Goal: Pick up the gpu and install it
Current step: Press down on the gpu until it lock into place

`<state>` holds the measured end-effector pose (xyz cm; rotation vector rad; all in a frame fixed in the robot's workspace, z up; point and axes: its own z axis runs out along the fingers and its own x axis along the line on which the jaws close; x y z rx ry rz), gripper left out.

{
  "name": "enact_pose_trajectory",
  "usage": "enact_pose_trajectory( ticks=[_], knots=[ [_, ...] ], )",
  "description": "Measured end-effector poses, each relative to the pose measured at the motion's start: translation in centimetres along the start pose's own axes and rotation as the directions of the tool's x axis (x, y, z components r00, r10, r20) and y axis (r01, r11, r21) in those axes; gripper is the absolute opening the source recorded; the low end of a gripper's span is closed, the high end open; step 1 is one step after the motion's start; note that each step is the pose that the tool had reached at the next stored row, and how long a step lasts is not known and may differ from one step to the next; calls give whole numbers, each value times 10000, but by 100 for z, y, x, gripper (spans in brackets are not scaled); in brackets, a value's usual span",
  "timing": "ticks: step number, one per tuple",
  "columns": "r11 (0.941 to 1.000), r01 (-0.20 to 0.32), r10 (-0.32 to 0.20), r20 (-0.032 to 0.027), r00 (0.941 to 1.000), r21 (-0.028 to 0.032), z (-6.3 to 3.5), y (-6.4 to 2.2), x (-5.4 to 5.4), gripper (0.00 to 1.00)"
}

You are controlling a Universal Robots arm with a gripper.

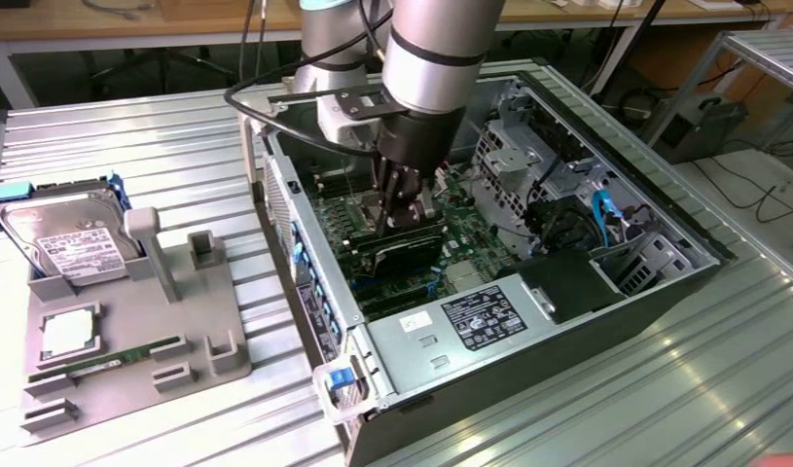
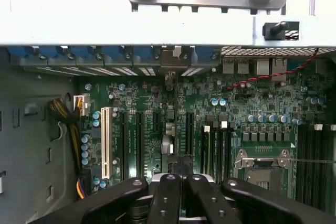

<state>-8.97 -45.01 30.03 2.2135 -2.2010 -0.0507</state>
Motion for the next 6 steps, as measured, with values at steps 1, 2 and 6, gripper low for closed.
enact_pose_trajectory(
  ticks=[1,2,6],
  knots=[
    [10000,0,0,0,10000,0,0,0,0,11],
    [10000,0,0,-1,10000,0,-1,0,0,11],
    [10000,0,0,-1,10000,0,-1,0,0,11]
  ],
)
